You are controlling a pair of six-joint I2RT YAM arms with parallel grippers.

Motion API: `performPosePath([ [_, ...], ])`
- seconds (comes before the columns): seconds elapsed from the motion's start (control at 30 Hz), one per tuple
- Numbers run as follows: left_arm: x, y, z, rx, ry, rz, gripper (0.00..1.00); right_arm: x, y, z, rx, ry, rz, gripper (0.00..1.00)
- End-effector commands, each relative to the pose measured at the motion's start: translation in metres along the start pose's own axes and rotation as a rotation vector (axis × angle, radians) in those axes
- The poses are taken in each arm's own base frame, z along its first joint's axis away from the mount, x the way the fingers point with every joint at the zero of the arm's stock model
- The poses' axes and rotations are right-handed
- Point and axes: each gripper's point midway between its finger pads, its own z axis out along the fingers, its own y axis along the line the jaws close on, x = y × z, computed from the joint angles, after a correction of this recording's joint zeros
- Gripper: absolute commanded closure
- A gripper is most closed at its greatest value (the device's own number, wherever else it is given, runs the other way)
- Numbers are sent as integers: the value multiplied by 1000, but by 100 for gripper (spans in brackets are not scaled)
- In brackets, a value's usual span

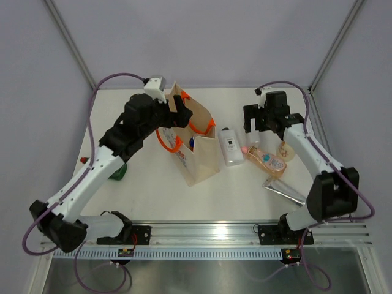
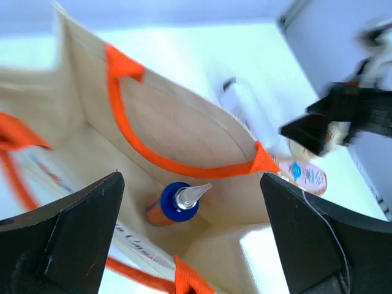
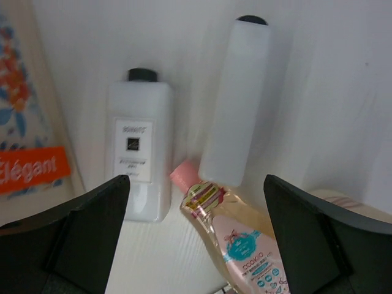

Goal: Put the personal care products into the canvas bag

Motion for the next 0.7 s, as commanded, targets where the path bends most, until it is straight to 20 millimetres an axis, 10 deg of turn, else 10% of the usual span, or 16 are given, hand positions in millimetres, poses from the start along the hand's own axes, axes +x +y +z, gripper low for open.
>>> performPosePath([
  [0.0, -26, 26, -52, -115, -136, 91, 1, -14, -48, 39, 295, 18, 122, 1],
  [0.3, 81, 104, -108, -352, -92, -64, 1, 8, -36, 105, 205, 191, 103, 0],
  [0.67, 127, 141, -138, -512, -174, -384, 1, 52, -34, 134, 194, 349, 132, 15],
])
